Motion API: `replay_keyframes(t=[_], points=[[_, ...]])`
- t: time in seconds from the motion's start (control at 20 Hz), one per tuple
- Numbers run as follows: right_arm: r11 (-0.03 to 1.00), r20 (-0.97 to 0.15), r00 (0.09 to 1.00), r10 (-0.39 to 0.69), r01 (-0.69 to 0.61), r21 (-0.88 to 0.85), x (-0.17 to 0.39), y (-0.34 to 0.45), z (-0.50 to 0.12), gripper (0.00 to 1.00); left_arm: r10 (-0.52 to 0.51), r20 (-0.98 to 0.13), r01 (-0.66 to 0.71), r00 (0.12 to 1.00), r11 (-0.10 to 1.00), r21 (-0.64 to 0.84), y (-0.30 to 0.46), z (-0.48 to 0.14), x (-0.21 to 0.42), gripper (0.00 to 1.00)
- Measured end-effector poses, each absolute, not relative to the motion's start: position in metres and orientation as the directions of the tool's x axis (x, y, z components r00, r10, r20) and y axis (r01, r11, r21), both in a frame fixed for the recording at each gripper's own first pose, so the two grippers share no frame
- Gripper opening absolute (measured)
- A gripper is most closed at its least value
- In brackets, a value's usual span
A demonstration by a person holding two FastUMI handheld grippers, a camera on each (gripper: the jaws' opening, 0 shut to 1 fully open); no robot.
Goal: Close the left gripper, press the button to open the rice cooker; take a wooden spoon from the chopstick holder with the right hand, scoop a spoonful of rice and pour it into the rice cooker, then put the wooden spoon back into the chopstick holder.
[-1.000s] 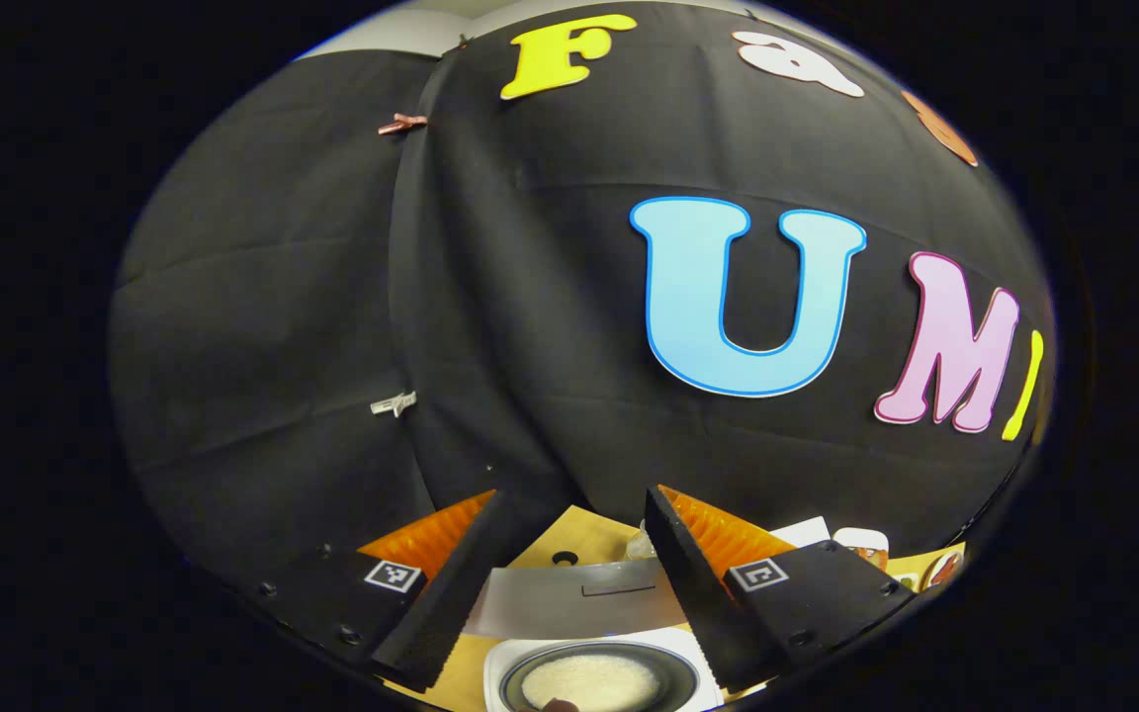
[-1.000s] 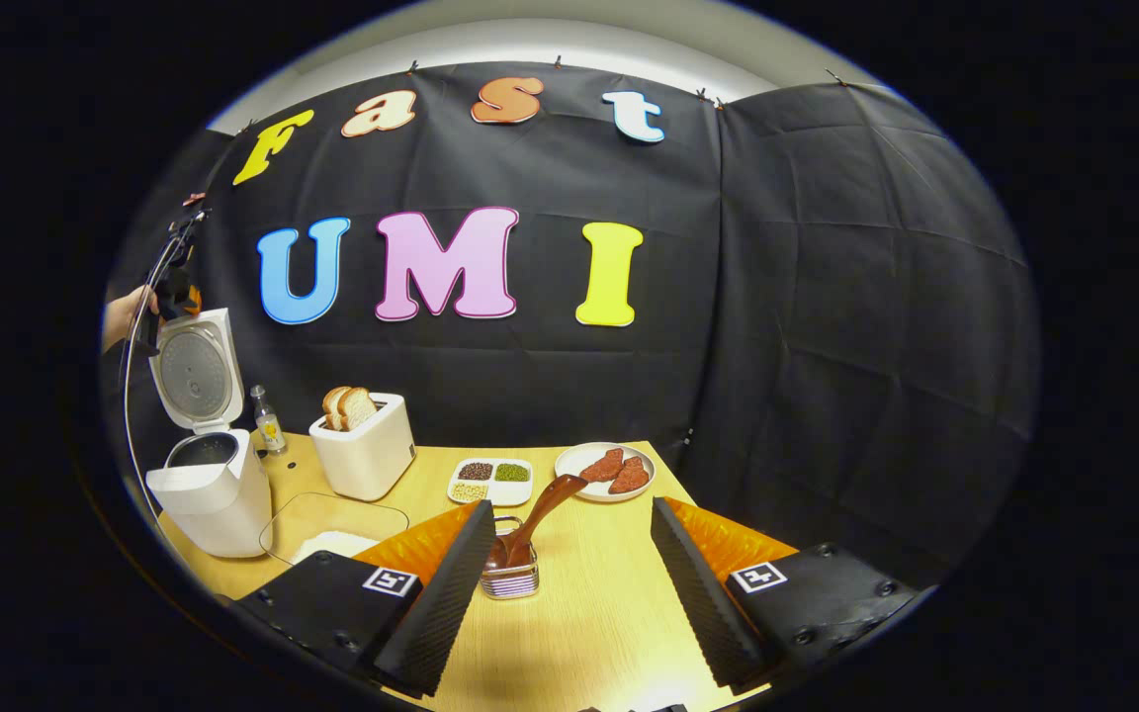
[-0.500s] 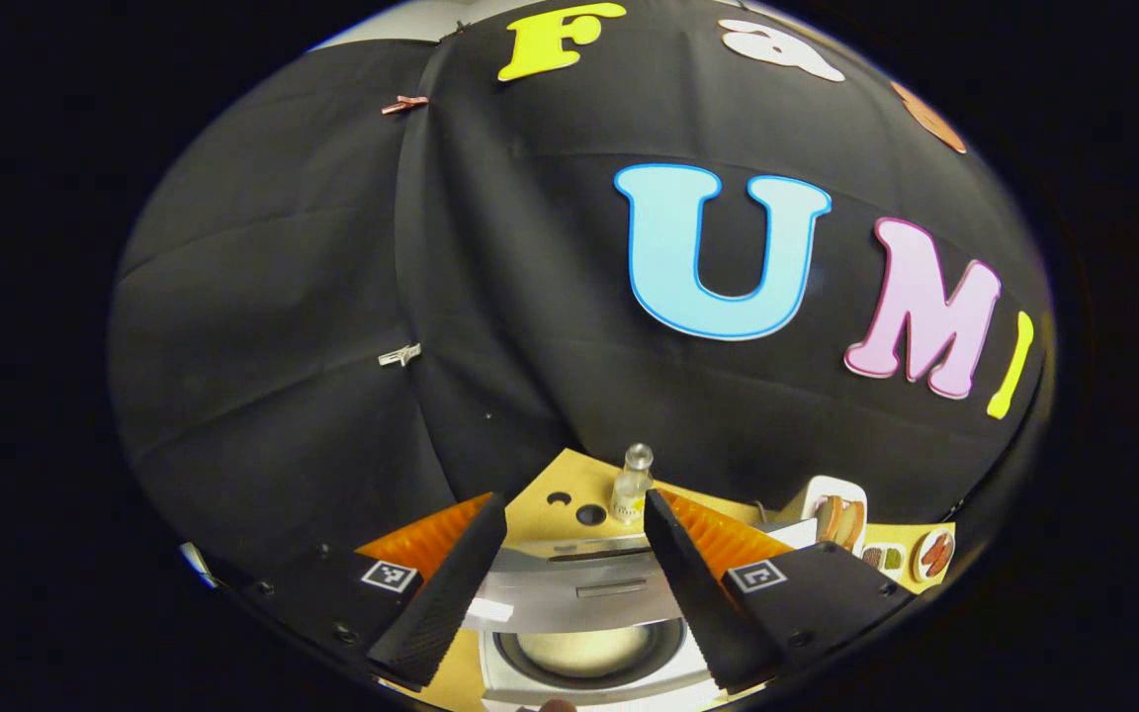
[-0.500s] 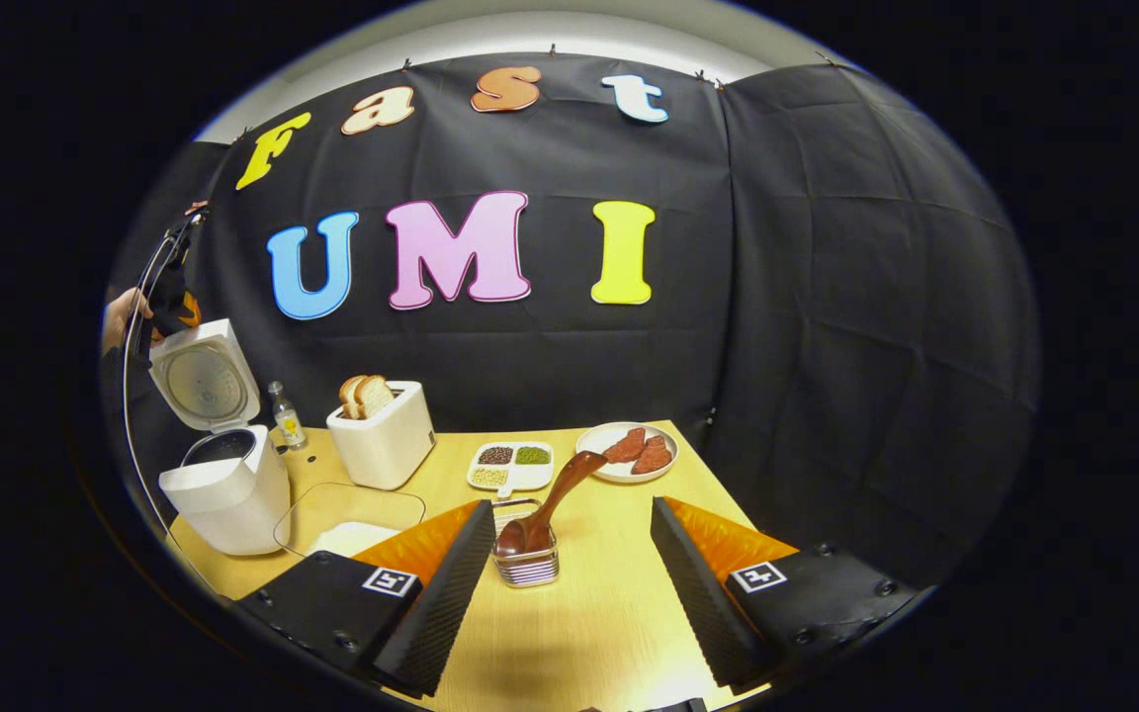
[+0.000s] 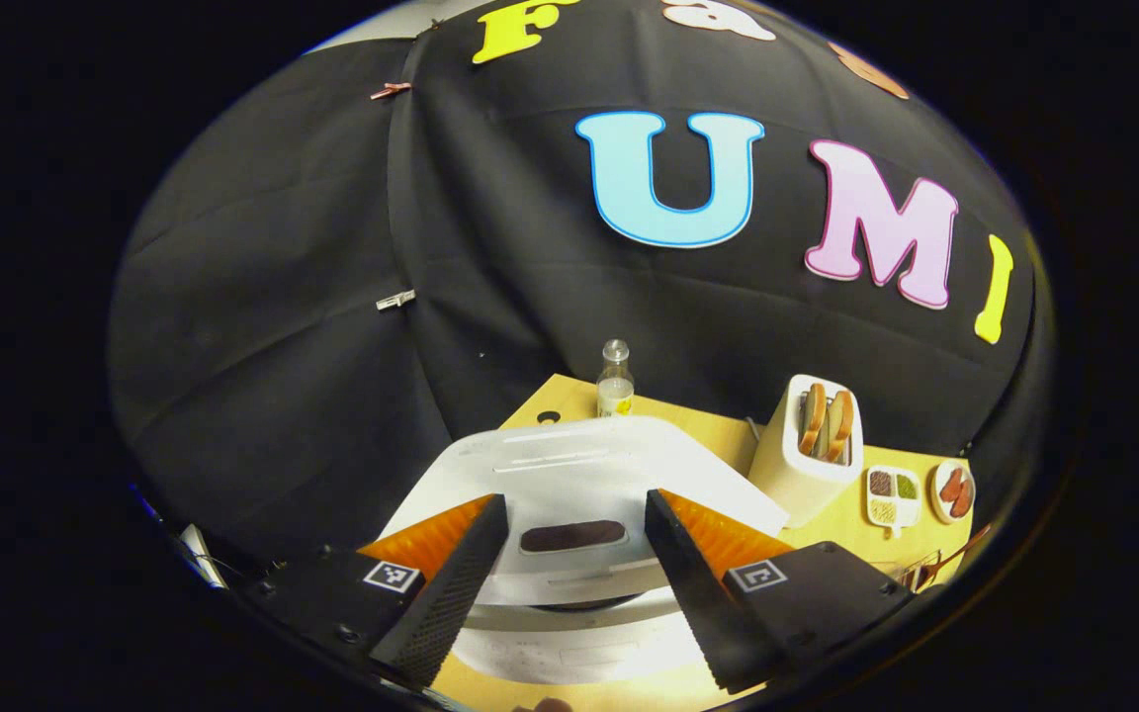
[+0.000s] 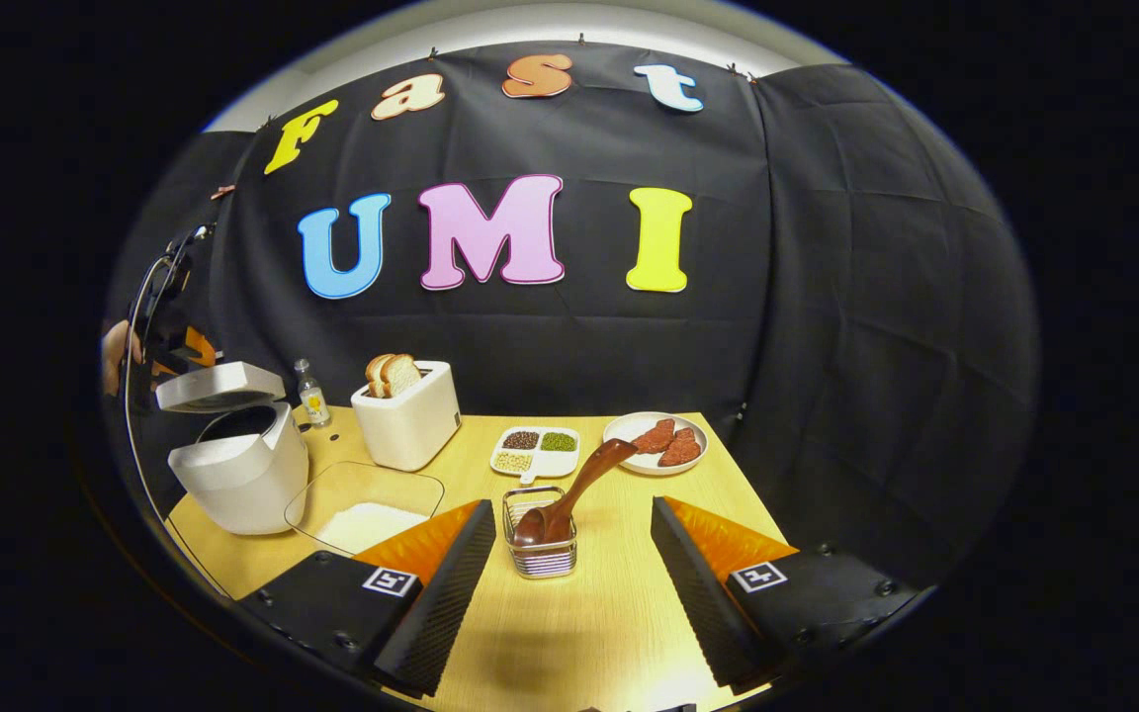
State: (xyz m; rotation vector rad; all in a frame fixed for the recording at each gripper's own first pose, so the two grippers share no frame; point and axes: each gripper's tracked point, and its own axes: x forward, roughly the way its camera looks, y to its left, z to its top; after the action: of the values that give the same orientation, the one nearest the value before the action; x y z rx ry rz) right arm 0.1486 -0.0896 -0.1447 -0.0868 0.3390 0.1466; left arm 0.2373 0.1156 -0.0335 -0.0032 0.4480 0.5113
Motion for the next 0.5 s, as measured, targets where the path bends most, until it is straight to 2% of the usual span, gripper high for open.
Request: replay_keyframes(t=[0.3,0.5], points=[[0.983,-0.377,0.913,0.156,-0.182,-0.034,0.160,-0.095,-0.162,0.99,0.465,-0.439,-0.488,0.769,0.870,0.067,0.108,-0.085,0.239,0.98],[0.976,-0.384,0.903,0.191,-0.217,-0.026,0.172,-0.096,-0.176,0.99,0.477,-0.435,-0.485,0.764,0.869,0.100,0.107,-0.111,0.239,0.99]])
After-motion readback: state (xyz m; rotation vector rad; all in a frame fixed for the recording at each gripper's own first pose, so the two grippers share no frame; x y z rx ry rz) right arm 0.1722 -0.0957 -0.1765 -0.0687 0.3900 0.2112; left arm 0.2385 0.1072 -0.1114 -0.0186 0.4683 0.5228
